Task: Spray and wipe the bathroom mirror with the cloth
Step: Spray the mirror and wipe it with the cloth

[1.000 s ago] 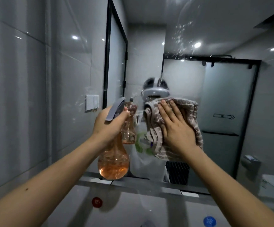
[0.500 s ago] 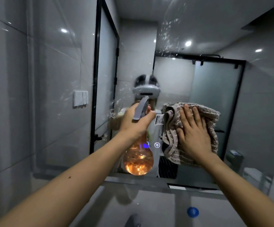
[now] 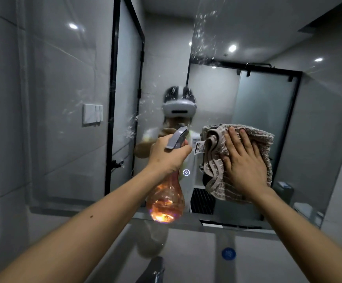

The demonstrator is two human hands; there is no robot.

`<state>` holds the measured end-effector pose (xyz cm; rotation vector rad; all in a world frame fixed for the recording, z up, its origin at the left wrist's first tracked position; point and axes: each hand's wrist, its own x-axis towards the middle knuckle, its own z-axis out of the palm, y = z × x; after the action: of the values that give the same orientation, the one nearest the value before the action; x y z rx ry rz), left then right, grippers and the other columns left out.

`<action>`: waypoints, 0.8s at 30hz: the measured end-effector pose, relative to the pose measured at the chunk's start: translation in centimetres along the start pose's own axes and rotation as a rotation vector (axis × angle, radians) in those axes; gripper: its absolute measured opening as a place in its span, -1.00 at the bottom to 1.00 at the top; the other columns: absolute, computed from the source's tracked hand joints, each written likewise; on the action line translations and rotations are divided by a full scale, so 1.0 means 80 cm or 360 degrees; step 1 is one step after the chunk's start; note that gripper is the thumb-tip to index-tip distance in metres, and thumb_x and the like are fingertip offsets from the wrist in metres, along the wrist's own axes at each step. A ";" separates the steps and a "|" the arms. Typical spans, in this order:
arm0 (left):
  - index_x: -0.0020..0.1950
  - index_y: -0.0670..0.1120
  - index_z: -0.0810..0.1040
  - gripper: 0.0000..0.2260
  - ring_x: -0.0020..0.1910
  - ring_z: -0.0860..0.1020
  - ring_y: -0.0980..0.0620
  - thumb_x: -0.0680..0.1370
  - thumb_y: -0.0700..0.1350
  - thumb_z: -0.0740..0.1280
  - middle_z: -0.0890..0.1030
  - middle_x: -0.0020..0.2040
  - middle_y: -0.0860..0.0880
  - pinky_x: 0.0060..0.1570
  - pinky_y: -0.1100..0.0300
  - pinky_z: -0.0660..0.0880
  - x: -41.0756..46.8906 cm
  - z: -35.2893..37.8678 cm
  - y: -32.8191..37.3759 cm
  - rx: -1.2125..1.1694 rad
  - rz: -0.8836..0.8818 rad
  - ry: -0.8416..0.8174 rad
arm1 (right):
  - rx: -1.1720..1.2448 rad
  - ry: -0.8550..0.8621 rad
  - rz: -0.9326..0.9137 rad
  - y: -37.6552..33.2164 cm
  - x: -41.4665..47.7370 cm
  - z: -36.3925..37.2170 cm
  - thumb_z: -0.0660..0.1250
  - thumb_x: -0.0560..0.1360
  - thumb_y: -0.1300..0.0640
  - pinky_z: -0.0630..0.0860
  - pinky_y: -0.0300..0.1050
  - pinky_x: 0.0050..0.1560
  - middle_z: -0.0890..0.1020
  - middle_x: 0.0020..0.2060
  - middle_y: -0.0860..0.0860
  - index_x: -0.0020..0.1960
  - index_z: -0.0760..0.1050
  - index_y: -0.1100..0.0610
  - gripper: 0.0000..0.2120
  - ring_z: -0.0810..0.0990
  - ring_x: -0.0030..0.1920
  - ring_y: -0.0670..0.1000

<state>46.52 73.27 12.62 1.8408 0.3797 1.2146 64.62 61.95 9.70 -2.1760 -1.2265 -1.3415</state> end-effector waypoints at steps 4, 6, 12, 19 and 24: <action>-0.28 -0.02 0.60 -0.87 -0.16 0.63 -0.15 0.23 -0.02 0.36 0.63 -0.36 -0.02 -0.01 -0.04 0.56 -0.003 0.003 -0.006 -0.0044 -0.0161 -0.0029 | 0.0012 -0.0033 0.0005 -0.002 0.000 0.000 -0.08 0.50 -0.04 0.05 0.09 0.38 0.00 0.45 -0.09 0.49 -0.01 0.08 -0.42 -0.08 0.46 -0.05; -0.23 -0.02 0.59 -0.76 -0.14 0.62 -0.18 0.18 0.04 0.36 0.65 -0.29 -0.07 0.01 -0.09 0.55 -0.004 0.004 -0.005 -0.0087 -0.0139 -0.0062 | 0.0017 -0.0035 0.0014 -0.003 0.000 0.000 -0.09 0.50 -0.05 0.00 0.06 0.38 -0.02 0.46 -0.09 0.49 -0.05 0.06 -0.42 -0.12 0.45 -0.07; -0.25 -0.20 0.55 -0.85 -0.23 0.52 -0.08 0.37 -0.11 0.31 0.57 -0.33 -0.06 -0.17 0.11 0.43 -0.006 0.003 -0.002 0.0022 -0.0116 0.0091 | 0.0055 -0.0084 0.0028 -0.004 0.000 0.000 -0.13 0.49 -0.08 -0.06 0.05 0.40 -0.07 0.45 -0.11 0.47 -0.11 0.04 -0.42 -0.16 0.45 -0.07; -0.15 -0.12 0.57 -0.72 -0.07 0.61 -0.17 0.30 0.05 0.35 0.66 -0.13 -0.18 0.02 -0.14 0.51 -0.002 -0.022 -0.003 -0.0067 0.0087 -0.0004 | 0.0094 -0.0052 -0.0002 -0.020 0.019 -0.008 -0.14 0.47 -0.12 -0.10 0.02 0.42 -0.03 0.48 -0.09 0.49 -0.06 0.02 -0.40 -0.18 0.46 -0.06; -0.27 -0.01 0.54 -0.92 -0.27 0.54 0.15 0.43 -0.12 0.39 0.58 -0.29 0.05 -0.20 0.27 0.45 -0.004 -0.049 -0.013 -0.0027 0.0120 0.0075 | 0.0235 0.0060 -0.0157 -0.082 0.063 -0.002 0.02 0.53 0.03 -0.39 -0.24 0.38 -0.05 0.46 -0.06 0.49 -0.01 0.13 -0.43 -0.21 0.45 -0.03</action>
<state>43.22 75.56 12.17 1.8289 0.3275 1.3102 60.34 68.26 12.89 -2.0044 -1.3880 -1.2796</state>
